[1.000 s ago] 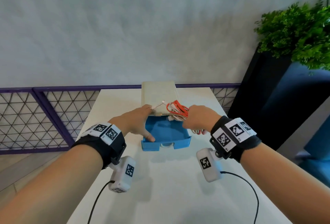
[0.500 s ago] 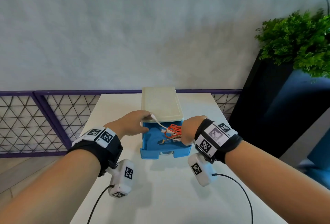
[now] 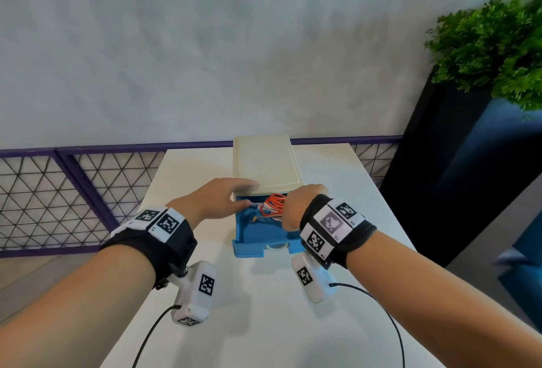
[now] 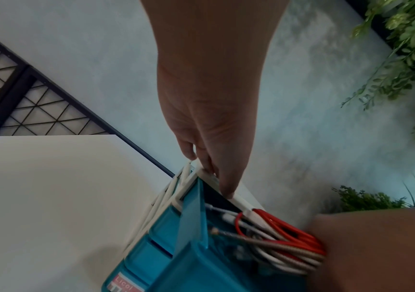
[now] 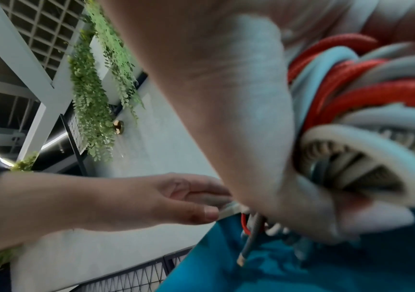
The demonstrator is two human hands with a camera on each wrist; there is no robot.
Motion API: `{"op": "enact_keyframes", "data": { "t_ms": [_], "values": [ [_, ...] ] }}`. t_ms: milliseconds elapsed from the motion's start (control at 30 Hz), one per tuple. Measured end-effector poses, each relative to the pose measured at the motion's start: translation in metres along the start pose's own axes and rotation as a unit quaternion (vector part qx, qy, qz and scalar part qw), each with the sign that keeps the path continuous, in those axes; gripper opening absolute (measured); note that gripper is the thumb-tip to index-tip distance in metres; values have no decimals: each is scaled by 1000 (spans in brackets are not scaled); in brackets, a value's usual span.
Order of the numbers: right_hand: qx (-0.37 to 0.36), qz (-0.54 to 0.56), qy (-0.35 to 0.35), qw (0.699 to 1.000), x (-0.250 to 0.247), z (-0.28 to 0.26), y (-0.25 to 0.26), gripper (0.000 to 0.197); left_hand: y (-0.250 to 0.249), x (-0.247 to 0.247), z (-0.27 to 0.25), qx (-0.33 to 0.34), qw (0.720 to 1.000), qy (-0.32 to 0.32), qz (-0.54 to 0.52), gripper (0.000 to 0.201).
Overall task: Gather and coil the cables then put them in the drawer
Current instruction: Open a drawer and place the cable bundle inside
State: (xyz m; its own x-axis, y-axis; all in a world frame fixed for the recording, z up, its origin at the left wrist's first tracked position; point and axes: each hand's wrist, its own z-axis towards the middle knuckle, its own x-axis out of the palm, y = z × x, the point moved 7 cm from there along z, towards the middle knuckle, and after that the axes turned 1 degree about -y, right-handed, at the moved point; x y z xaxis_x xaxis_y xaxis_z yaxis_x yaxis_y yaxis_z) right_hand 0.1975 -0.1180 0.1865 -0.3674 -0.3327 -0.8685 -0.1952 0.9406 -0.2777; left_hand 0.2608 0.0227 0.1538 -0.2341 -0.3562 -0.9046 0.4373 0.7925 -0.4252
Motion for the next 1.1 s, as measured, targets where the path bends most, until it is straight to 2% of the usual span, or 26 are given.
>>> {"op": "enact_keyframes", "data": {
  "t_ms": [100, 167, 233, 300, 333, 400, 467, 567, 633, 733, 800, 933, 1000, 1100],
  "values": [
    [4, 31, -7, 999, -5, 4, 9, 16, -5, 5, -4, 10, 999, 37, 17, 53],
    [-23, 116, -28, 993, -6, 1, 15, 34, -8, 9, -6, 23, 997, 69, 23, 56],
    [-80, 231, -51, 968, -13, -6, 25, 39, -11, 12, -8, 28, 994, 97, 41, 59],
    [-82, 312, -68, 944, -18, -9, 32, 37, -14, 15, -9, 29, 992, 106, 65, 63],
    [-74, 314, -65, 944, -14, -4, 32, 37, -15, 16, -10, 25, 992, 102, 70, 64],
    [-13, 254, -46, 966, 3, 10, 24, 40, -17, 17, -10, 17, 993, 93, 77, 67],
    [17, 175, -53, 983, 10, 24, 24, 37, -17, 19, -12, 15, 992, 88, 90, 70],
    [28, 156, -56, 986, 12, 36, 22, 31, -19, 18, -15, 17, 992, 83, 92, 69],
    [17, 184, -54, 981, 12, 39, 21, 36, -20, 17, -16, 11, 992, 88, 90, 67],
    [-68, 236, -51, 968, 8, 31, 24, 50, -24, 16, -17, 5, 988, 105, 116, 63],
    [-75, 250, -45, 964, 11, 23, 16, 46, -26, 17, -19, 12, 984, 116, 136, 61],
    [-47, 223, -114, 967, 21, 5, 2, 36, -28, 16, -19, 15, 986, 105, 127, 60],
    [-56, 231, -155, 959, 32, -7, 5, 35, -29, 14, -19, 10, 990, 93, 106, 57],
    [-84, 163, -199, 963, 46, -14, 14, 55, -29, 9, -19, -5, 997, 66, 34, 46]
  ]
}}
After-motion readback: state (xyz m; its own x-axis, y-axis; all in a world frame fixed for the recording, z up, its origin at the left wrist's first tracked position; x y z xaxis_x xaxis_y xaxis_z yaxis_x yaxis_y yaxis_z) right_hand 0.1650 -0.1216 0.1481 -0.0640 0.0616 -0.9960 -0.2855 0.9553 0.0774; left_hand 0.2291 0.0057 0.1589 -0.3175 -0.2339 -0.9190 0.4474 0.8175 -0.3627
